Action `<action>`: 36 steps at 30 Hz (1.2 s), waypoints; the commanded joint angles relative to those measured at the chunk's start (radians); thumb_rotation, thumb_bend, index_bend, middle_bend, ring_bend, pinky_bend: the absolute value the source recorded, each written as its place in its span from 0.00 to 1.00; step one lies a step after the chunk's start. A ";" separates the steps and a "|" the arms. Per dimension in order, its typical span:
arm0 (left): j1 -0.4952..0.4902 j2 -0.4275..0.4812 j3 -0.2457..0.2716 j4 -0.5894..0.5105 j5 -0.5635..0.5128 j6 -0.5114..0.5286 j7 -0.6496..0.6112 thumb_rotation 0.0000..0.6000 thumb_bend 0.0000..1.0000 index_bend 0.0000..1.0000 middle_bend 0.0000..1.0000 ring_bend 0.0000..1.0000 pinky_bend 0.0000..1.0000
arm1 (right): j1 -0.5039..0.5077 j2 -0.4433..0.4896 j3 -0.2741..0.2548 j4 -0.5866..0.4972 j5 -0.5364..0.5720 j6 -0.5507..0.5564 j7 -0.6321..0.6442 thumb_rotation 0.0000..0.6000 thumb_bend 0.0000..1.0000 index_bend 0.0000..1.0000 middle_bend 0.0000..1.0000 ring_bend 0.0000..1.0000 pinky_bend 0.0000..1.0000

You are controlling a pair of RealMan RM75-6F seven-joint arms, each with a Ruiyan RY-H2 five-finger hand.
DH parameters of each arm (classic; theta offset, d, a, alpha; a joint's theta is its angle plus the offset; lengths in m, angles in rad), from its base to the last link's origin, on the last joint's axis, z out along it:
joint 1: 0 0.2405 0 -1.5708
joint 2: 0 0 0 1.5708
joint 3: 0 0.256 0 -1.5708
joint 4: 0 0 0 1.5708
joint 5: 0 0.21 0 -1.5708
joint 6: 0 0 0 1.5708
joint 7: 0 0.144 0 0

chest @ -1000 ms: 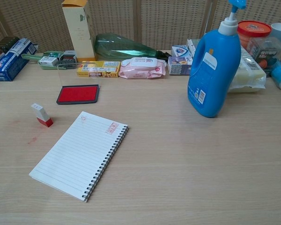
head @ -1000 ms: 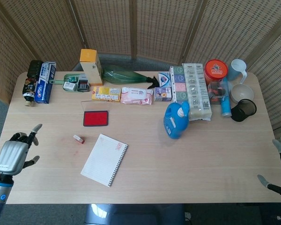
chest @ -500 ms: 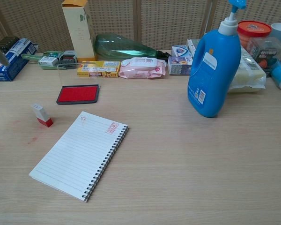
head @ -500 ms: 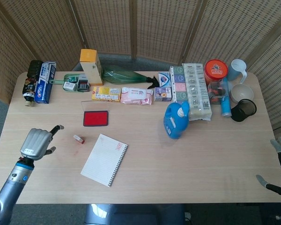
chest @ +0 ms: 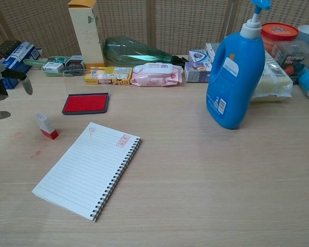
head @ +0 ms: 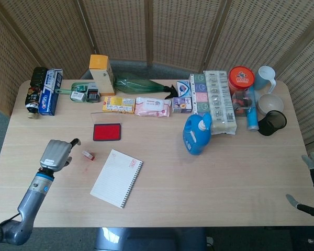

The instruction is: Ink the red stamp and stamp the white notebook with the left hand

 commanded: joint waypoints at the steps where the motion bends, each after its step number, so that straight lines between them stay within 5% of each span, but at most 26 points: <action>1: -0.021 -0.023 0.001 0.022 -0.018 -0.025 0.018 1.00 0.28 0.37 1.00 1.00 1.00 | 0.002 0.004 0.002 0.001 0.008 -0.006 0.009 1.00 0.08 0.06 0.02 0.00 0.00; 36: -0.101 -0.150 0.037 0.156 -0.087 -0.075 0.137 1.00 0.36 0.40 1.00 1.00 1.00 | 0.017 0.007 0.004 0.006 0.027 -0.033 0.027 1.00 0.08 0.06 0.02 0.00 0.00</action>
